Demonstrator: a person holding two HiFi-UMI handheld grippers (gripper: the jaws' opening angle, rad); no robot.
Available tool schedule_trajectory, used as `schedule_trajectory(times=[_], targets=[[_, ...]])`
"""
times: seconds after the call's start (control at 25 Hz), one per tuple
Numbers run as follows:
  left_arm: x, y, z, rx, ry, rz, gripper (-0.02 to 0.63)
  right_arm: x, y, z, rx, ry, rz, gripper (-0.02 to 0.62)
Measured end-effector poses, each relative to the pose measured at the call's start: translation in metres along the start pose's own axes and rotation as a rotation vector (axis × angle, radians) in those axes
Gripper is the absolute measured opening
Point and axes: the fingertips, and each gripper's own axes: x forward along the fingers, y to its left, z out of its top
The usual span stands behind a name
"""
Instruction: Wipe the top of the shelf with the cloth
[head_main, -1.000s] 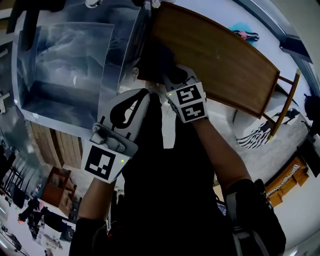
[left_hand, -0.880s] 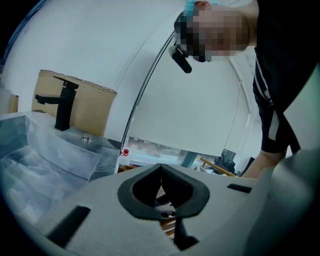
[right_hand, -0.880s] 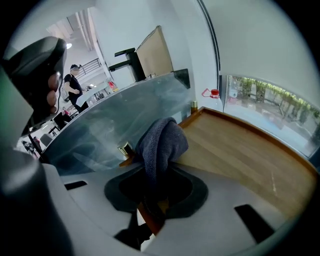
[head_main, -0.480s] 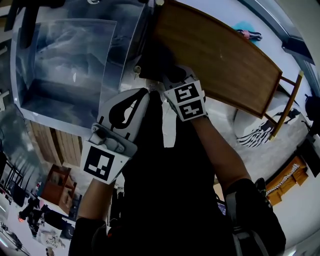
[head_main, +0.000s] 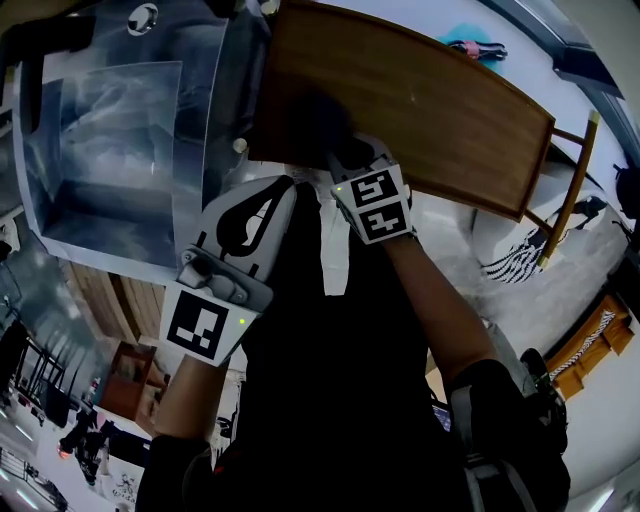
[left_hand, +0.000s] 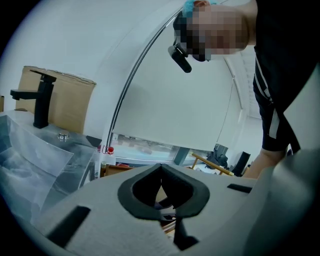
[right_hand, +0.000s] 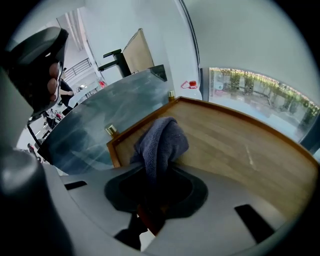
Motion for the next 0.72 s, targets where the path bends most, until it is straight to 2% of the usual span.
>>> schedule_trajectory(times=[0.72], targets=[[0.056, -0.064, -0.004, 0.050, 0.049, -0.099, 0.018, -0.051, -0.067, -0.049, 0.102, -0.014, -0.079, 0.077]])
